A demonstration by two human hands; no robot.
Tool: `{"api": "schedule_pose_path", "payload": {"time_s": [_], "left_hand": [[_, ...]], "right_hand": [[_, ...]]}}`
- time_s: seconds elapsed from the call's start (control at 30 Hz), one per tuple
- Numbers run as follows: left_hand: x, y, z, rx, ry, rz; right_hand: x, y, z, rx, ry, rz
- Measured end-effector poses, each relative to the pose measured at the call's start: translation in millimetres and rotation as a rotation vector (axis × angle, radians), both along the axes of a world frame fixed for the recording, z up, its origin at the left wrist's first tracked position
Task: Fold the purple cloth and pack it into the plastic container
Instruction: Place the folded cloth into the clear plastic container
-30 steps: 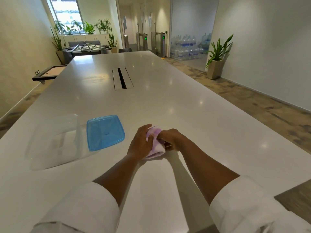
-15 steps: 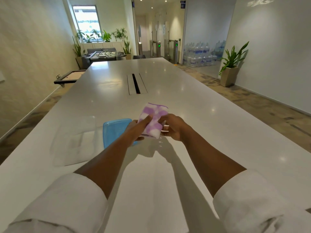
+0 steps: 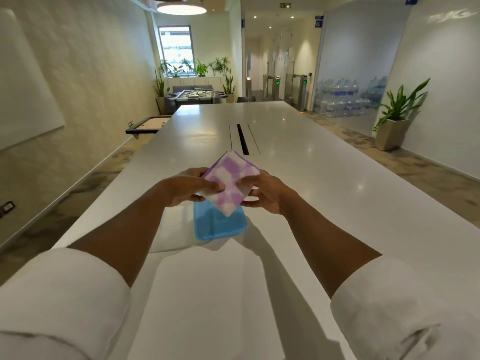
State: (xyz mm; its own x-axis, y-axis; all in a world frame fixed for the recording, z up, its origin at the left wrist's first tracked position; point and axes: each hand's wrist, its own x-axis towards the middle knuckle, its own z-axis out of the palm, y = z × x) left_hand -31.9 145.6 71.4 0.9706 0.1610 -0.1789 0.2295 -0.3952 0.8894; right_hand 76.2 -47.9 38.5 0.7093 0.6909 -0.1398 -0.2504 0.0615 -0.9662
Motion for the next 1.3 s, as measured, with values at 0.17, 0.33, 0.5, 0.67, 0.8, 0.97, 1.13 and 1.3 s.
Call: {"api": "schedule_pose_path", "payload": {"time_s": [0.17, 0.33, 0.5, 0.67, 0.8, 0.97, 1.13, 1.3], "left_hand": [[-19.0, 39.6, 24.2, 0.079, -0.034, 0.046], [-38.3, 70.3, 48.7, 0.179, -0.011, 0.036], [-52.7, 93.0, 63.7, 0.275, 0.108, -0.009], [-60.0, 109.4, 60.8, 0.383, 0.224, -0.004], [-61.9, 126.3, 49.7, 0.483, 0.224, 0.021], [-60.6, 149.5, 33.3, 0.681, 0.164, 0.083], [-58.9, 161.7, 18.6, 0.832, 0.153, 0.07], [-49.5, 165.9, -1.8, 0.889, 0.256, 0.019]], "right_hand": [[-0.7, 40.5, 16.4, 0.019, -0.056, 0.001], [-3.4, 79.6, 28.6, -0.009, -0.156, 0.079], [-12.6, 118.6, 33.2, -0.057, -0.276, 0.204], [-21.9, 146.9, 32.5, -0.173, -0.468, 0.3], [-26.8, 165.3, 29.4, -0.26, -0.614, 0.318], [-23.0, 190.1, 19.2, -0.446, -0.961, 0.246], [-19.8, 202.7, 7.6, -0.553, -1.12, 0.312], [-23.3, 208.2, 0.4, -0.718, -1.184, 0.416]]}}
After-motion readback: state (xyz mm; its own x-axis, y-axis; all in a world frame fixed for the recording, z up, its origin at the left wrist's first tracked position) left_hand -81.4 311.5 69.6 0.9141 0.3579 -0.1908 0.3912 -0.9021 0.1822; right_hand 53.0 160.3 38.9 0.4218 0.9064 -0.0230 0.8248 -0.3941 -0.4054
